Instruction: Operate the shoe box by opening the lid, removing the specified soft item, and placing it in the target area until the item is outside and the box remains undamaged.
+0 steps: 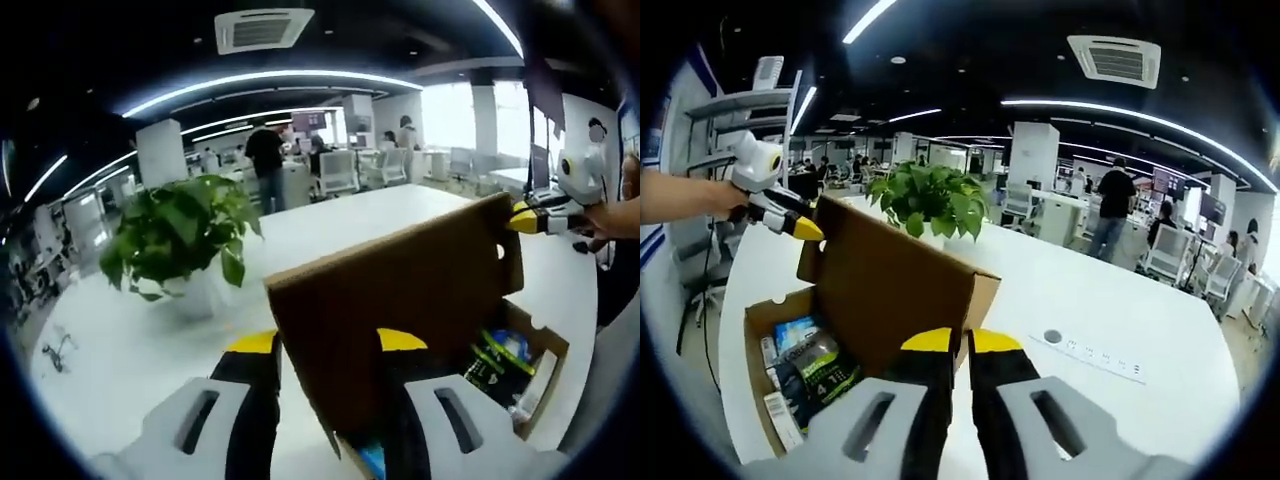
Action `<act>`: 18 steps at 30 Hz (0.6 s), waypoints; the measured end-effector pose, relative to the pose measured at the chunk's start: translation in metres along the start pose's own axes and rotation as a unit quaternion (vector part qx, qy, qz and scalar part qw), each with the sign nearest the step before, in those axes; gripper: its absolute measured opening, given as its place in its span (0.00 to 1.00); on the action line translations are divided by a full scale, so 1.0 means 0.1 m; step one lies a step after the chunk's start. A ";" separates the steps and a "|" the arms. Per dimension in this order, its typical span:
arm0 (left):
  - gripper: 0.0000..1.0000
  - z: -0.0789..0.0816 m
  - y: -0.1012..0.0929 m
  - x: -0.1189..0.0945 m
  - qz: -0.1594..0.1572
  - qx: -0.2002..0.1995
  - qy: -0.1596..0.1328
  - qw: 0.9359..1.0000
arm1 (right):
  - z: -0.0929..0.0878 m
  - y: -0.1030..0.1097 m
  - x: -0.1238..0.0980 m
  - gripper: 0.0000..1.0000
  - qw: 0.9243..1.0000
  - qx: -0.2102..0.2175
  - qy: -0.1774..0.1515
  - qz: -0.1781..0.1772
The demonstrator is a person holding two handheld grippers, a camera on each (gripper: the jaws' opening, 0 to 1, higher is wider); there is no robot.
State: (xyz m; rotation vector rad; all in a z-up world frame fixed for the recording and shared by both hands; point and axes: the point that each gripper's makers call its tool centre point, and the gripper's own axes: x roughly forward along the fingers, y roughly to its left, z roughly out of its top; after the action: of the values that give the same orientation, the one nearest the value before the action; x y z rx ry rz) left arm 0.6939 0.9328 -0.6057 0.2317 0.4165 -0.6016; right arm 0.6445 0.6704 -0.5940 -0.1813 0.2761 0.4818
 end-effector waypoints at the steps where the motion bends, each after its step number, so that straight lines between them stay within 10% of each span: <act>1: 0.33 -0.03 -0.01 0.01 -0.001 0.000 0.006 1.000 | 0.00 0.00 0.00 0.02 1.000 0.000 0.000 -0.001; 18: 0.01 -0.57 0.12 0.03 0.045 -0.050 0.054 0.996 | -0.07 -0.17 0.23 0.01 1.000 0.000 0.015 -0.004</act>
State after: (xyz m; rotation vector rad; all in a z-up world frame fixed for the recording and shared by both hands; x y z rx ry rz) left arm 0.6851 0.9596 -0.6567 0.1869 0.5355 -0.4801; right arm 0.6706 0.6638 -0.6055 -0.1898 0.3054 0.4706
